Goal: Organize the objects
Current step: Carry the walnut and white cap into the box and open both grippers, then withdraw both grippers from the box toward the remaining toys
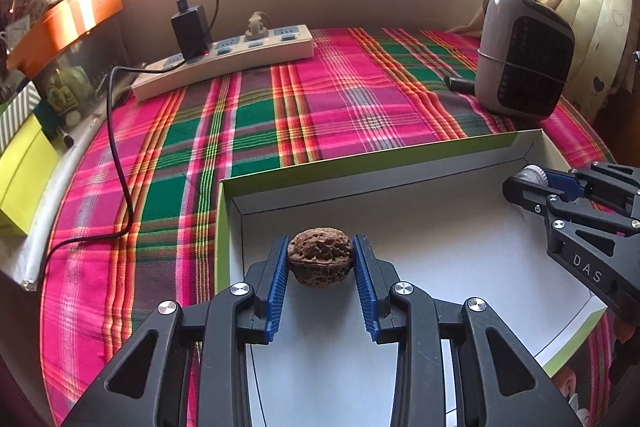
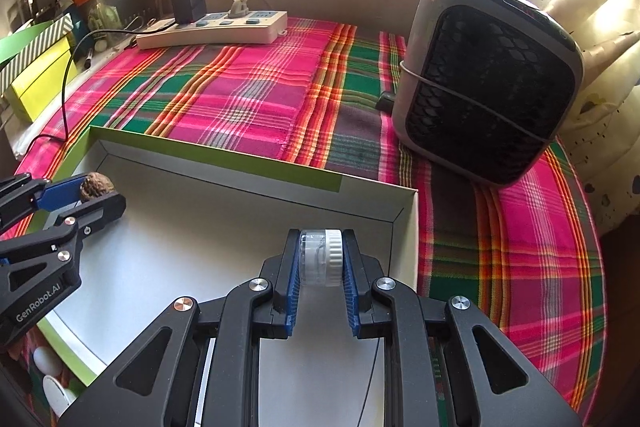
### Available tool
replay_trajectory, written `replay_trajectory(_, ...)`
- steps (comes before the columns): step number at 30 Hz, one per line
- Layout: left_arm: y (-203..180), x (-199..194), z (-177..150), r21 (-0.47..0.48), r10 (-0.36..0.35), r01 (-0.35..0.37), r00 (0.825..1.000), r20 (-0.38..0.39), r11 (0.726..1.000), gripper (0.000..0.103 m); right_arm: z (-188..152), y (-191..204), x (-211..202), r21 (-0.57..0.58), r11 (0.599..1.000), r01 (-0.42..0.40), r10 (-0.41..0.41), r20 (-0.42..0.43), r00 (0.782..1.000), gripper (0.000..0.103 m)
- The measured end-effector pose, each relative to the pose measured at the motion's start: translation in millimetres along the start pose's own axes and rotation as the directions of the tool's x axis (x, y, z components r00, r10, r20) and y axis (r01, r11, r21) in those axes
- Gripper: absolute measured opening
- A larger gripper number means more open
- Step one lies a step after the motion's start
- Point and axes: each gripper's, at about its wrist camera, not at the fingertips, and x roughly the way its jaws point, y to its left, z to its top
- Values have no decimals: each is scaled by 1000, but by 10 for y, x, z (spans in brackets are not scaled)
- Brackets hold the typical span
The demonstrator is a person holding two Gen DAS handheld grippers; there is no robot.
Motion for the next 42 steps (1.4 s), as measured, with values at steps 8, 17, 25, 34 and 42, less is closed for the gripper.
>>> replay_trajectory(8, -4, 2, 18, -6, 1, -1, 1000, -3, 1000, 31, -12, 5, 0, 5, 1000, 4, -4, 1, 1000, 20)
replay_trajectory(17, -20, -1, 19, -11, -14, 14, 1000, -11, 1000, 38, -5, 10, 4, 7, 1000, 2, -2, 2, 1000, 25)
replay_trajectory(25, -17, -54, 10, -15, -17, 17, 1000, -8, 1000, 41, -26, 48, -34, 15, 1000, -16, 16, 8, 1000, 40)
replay_trajectory(34, -10, -226, -46, -28, -18, 19, 1000, 18, 999, 43, -51, 22, -143, 35, 999, -15, 14, 34, 999, 47)
replay_trajectory(42, -5, -477, -155, -37, -12, 14, 998, 66, 999, 43, -141, 56, -354, 48, 998, -29, 25, 72, 997, 47)
